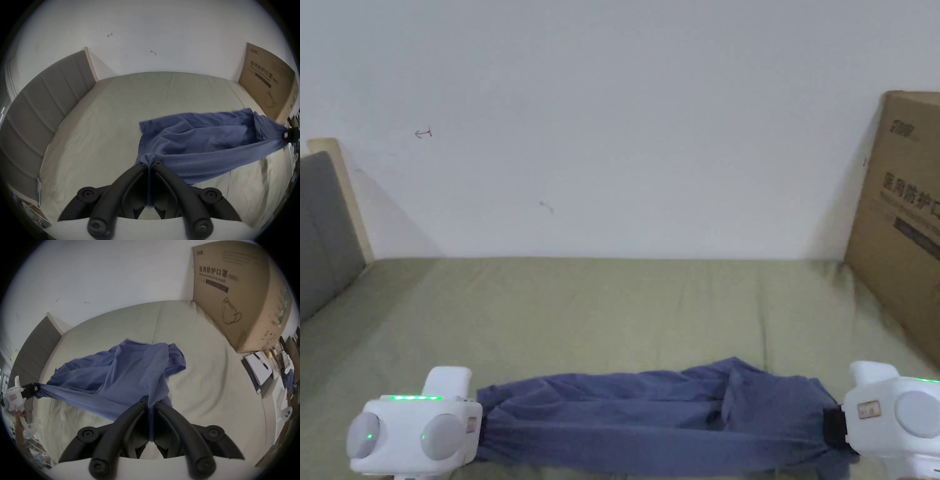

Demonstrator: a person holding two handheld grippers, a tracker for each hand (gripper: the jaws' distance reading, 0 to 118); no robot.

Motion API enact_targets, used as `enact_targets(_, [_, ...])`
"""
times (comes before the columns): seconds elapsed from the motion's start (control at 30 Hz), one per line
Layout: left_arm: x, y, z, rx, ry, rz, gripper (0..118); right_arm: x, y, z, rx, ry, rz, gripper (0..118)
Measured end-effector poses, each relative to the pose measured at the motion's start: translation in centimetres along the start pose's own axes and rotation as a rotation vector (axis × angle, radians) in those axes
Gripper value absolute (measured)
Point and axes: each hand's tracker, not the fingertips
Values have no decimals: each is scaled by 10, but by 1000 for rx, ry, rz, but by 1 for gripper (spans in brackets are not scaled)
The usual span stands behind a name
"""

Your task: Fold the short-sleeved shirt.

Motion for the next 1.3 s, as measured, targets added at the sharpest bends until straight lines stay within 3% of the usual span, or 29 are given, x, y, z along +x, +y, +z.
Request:
enact_targets(0.2, [-20,-103,82,-35,11,33,0,3,-112,64,-9,20,-8,3])
enact_targets(0.47, [-38,-225,130,-115,23,13,0,11,-256,111,-74,46,-32,3])
enact_targets(0.77, [-44,-288,161,-98,10,-38,2,18,-323,133,-86,51,-58,3])
enact_targets(0.8, [-46,-289,160,-109,9,-39,12,17,-325,132,-82,52,-54,4])
enact_targets(0.83, [-47,-290,160,-117,18,-29,34,16,-325,128,-74,46,-52,8])
enact_targets(0.87, [-44,-286,173,-131,2,-15,65,15,-324,130,-68,35,-56,21])
enact_targets(0.9, [-47,-286,179,-118,-37,10,95,14,-322,133,-68,33,-59,54])
enact_targets(0.93, [-49,-285,188,-77,-59,29,101,14,-322,137,-64,40,-61,83])
enact_targets(0.97, [-51,-283,200,-40,-72,45,101,14,-321,140,-45,60,-61,100])
enact_targets(1.0, [-59,-284,204,-21,-70,56,101,12,-320,148,-13,64,-54,104])
enact_targets(1.1, [-65,-288,232,40,-100,105,101,0,-318,175,70,42,-16,100])
enact_targets(1.17, [-67,-296,254,68,-148,139,94,-7,-320,194,153,65,15,88])
enact_targets(1.23, [-68,-309,266,91,-164,147,51,-15,-325,208,212,68,46,43])
enact_targets(1.3, [-68,-321,263,82,-129,133,0,-22,-334,215,245,47,60,4])
